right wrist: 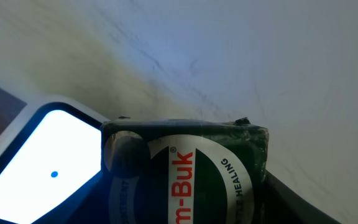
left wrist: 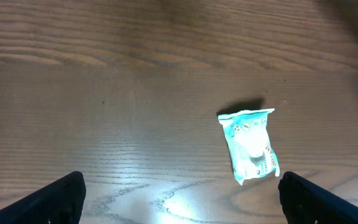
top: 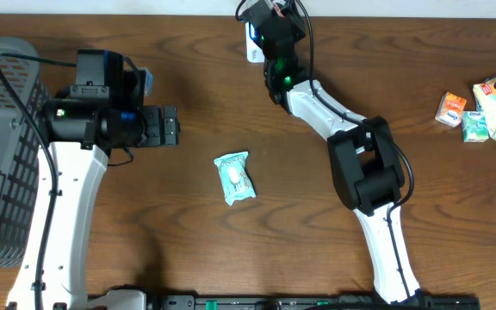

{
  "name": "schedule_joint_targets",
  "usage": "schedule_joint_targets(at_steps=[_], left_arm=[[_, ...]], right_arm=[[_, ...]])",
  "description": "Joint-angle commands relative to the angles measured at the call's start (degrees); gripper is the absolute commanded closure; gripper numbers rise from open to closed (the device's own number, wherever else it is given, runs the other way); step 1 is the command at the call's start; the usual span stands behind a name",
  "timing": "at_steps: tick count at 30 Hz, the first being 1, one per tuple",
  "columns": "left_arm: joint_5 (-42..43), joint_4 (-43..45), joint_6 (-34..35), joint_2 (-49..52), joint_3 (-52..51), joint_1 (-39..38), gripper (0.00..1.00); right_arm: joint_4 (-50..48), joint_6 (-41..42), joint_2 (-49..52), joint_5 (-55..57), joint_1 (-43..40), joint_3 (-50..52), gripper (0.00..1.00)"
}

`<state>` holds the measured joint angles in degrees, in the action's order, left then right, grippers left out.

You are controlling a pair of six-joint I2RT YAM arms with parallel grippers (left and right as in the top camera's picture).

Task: Scan the item barcode
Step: 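Raise the Zam-Buk tin up under the scanner and hold it, then carry the tin rightward and set it by the packs, open gripper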

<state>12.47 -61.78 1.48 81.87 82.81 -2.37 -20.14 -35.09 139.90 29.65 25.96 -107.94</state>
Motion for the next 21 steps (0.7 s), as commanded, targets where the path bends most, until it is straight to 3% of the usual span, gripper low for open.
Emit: schedule_joint_targets(at_steps=[1, 5, 8, 17, 21], left_arm=[[-0.5, -0.3, -0.1, 0.1, -0.2, -0.2, 0.02], [-0.5, -0.3, -0.1, 0.1, -0.2, -0.2, 0.02], [-0.5, -0.3, -0.1, 0.1, -0.2, -0.2, 0.02], [-0.5, -0.3, -0.1, 0.1, -0.2, -0.2, 0.02], [-0.5, -0.3, -0.1, 0.1, -0.2, -0.2, 0.02]], right_arm=[[-0.2, 1.9, -2.8, 3.1, 0.1, -1.0, 0.46], [3.3, 4.1, -6.7, 5.7, -1.2, -1.0, 0.48], [12.0, 10.4, -10.8, 6.0, -2.9, -1.0, 0.50], [42.9, 36.0, -19.9, 5.6, -8.9, -1.0, 0.49], [55.1, 46.4, -21.4, 3.3, -12.8, -1.0, 0.53]])
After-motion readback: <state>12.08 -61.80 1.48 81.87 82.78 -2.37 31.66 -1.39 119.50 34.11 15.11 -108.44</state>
